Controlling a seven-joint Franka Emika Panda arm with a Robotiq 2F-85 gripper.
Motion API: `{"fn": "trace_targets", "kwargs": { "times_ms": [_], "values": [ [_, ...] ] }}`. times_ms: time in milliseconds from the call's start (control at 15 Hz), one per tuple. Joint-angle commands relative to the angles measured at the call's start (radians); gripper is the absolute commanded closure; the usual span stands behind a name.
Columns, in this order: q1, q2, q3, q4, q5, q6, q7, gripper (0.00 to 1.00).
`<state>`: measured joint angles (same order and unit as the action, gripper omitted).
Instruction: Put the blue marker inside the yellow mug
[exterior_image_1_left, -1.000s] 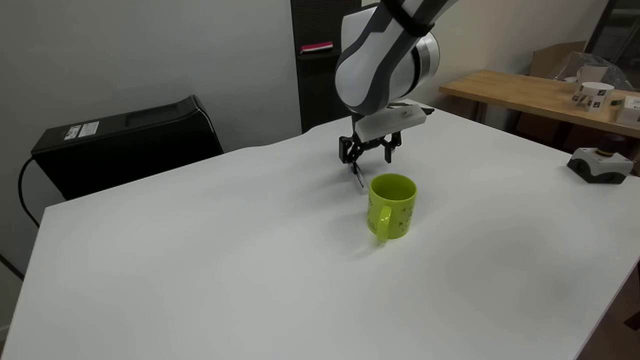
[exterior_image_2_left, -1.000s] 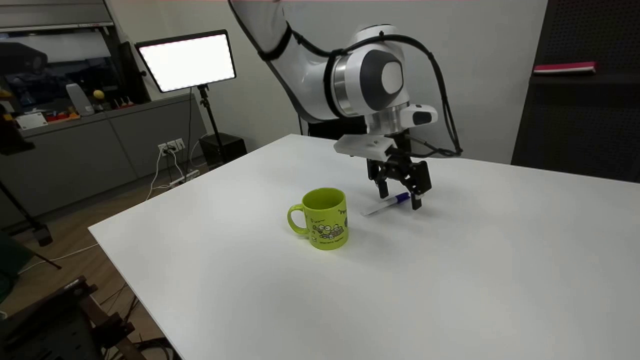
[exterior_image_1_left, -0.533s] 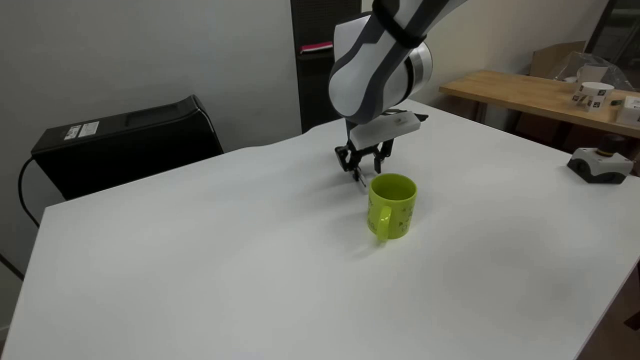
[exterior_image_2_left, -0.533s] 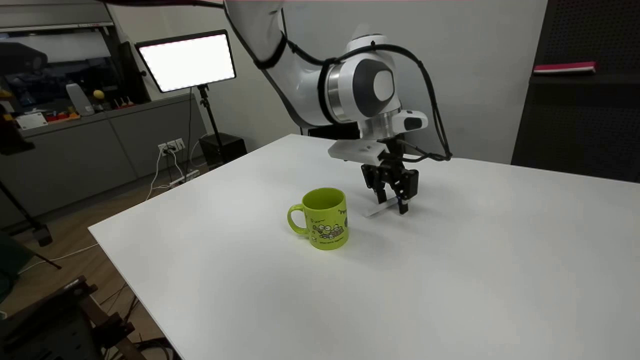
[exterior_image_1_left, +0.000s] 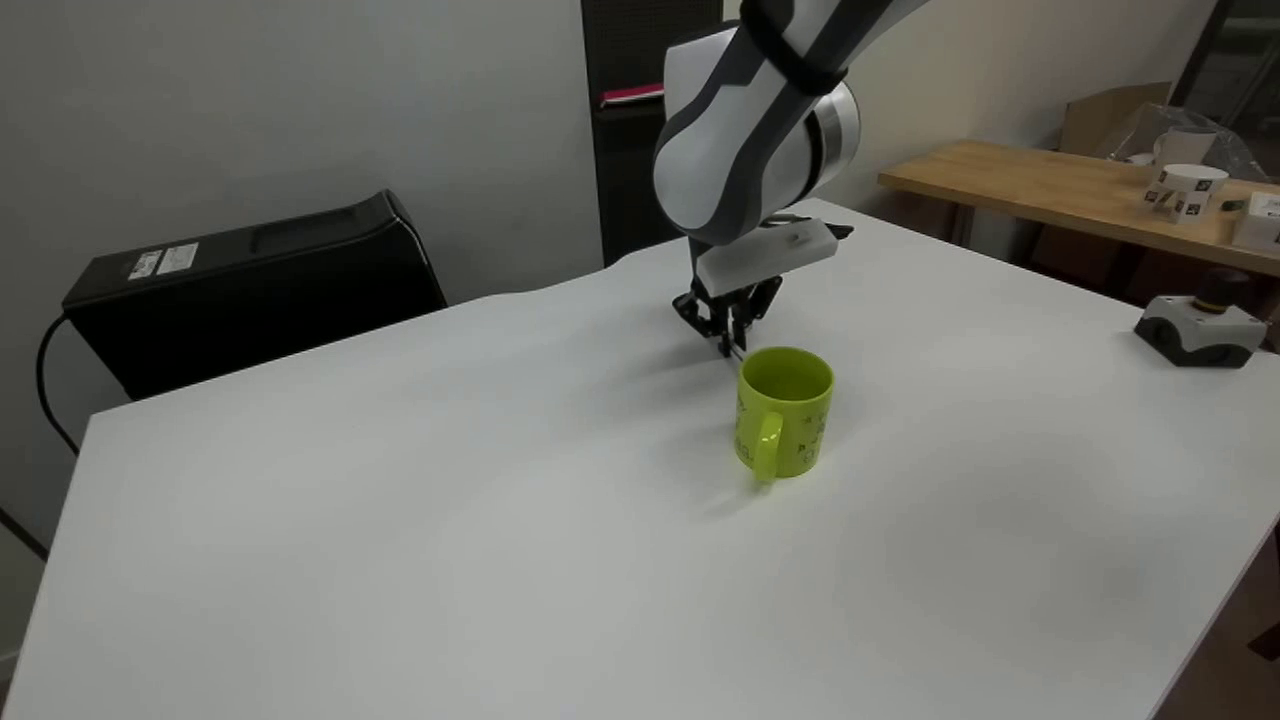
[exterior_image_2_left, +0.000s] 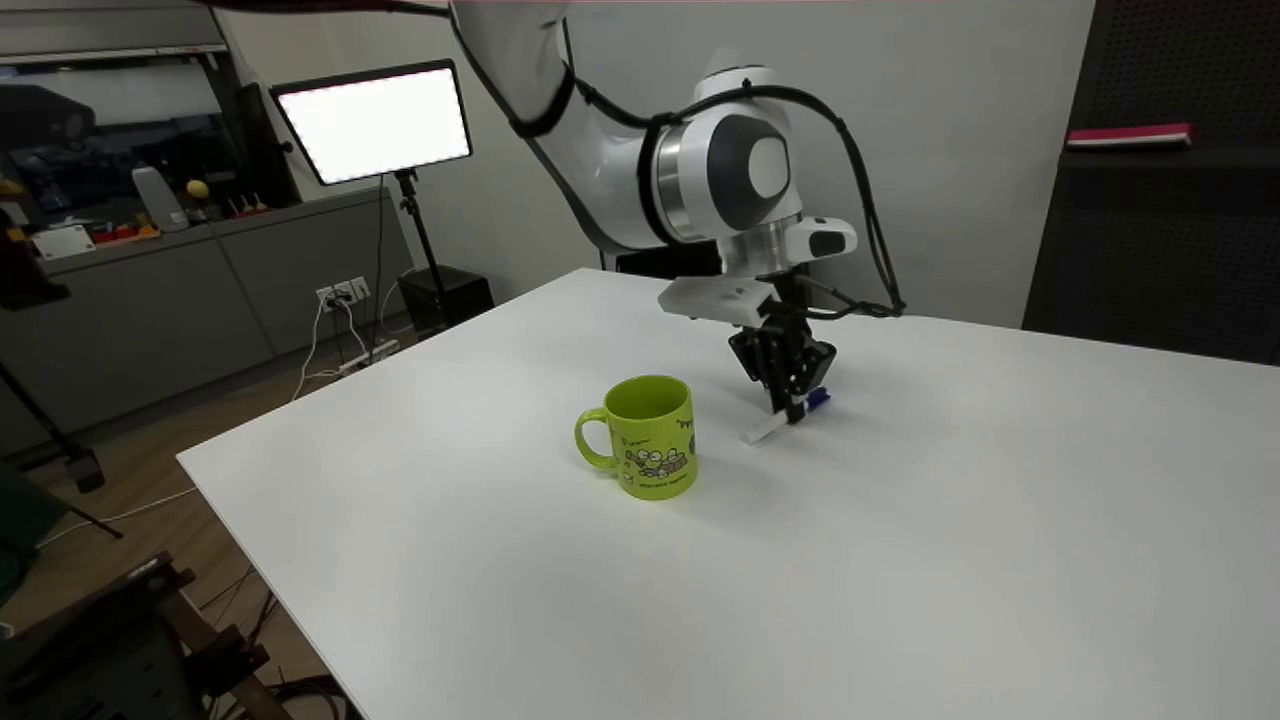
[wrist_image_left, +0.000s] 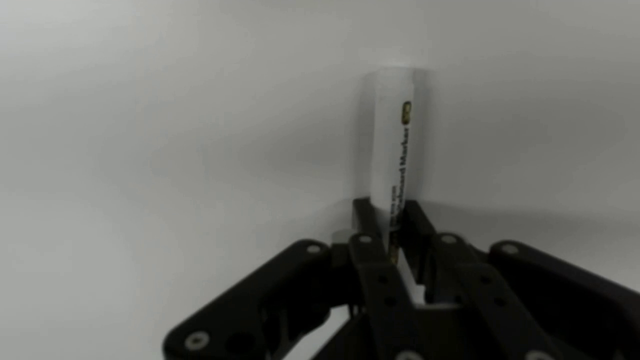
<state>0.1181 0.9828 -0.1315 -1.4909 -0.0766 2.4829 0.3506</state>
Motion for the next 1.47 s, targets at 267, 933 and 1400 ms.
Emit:
{"fn": "trace_targets", "kwargs": {
  "times_ms": [267, 933, 1400],
  "values": [
    [-0.022, 0.021, -0.038, 0.112, 0.011, -0.069, 0.019, 0.96],
    [0.029, -0.055, -0.111, 0.112, -0.039, 0.055, 0.057, 0.96],
    [0.141, -0.182, -0.209, -0.055, -0.128, 0.192, 0.127, 0.96]
  ]
}}
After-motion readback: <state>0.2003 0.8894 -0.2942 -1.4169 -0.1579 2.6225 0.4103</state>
